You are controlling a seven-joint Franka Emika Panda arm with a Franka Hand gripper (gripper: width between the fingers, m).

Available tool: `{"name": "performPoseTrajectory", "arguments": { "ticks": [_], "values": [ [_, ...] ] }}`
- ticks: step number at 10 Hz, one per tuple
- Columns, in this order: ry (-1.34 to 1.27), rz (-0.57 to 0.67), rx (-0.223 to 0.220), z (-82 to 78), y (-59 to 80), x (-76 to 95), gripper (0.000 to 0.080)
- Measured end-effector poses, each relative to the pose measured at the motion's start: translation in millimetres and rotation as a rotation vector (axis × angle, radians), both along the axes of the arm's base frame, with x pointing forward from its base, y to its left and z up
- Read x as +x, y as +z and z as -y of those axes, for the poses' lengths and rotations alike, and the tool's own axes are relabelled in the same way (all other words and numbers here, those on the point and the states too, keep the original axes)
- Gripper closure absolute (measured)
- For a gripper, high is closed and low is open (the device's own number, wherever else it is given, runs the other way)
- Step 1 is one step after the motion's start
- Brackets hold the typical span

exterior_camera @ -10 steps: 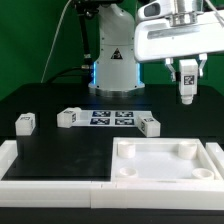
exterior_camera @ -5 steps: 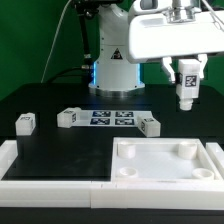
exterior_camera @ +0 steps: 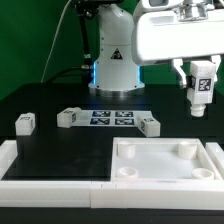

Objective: Assemble one leg

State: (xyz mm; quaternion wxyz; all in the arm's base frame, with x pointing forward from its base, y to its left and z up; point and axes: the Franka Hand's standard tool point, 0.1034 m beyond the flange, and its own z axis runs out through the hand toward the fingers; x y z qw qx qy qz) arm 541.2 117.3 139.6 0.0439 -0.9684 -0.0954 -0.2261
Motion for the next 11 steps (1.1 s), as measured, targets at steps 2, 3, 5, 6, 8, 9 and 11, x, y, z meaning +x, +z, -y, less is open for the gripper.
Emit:
{"name": "performPoseTrajectory", "arguments": {
  "ticks": [2,3,5,6,8,9,11],
  "values": [
    [0.0,-0.001,0.0,0.1,-0.4,-0.3,0.0511],
    [0.009,-0.005,-0.005,0.1,-2.9,-3.8,0.0511],
    [0.059,-0.001,-0.036,10.2,-10.2,16.0,0.0511],
    [0.072,0.005,-0.042,13.8,-12.9,31.0,0.0511],
    [0.089,0.019,-0.047,16.2,-19.6,52.0,0.0511],
    [0.097,0.024,-0.048,15.5,-23.6,61.2,0.0511],
    [0.146,0.046,-0.065,15.0,-26.4,77.7,0.0511]
  ]
}}
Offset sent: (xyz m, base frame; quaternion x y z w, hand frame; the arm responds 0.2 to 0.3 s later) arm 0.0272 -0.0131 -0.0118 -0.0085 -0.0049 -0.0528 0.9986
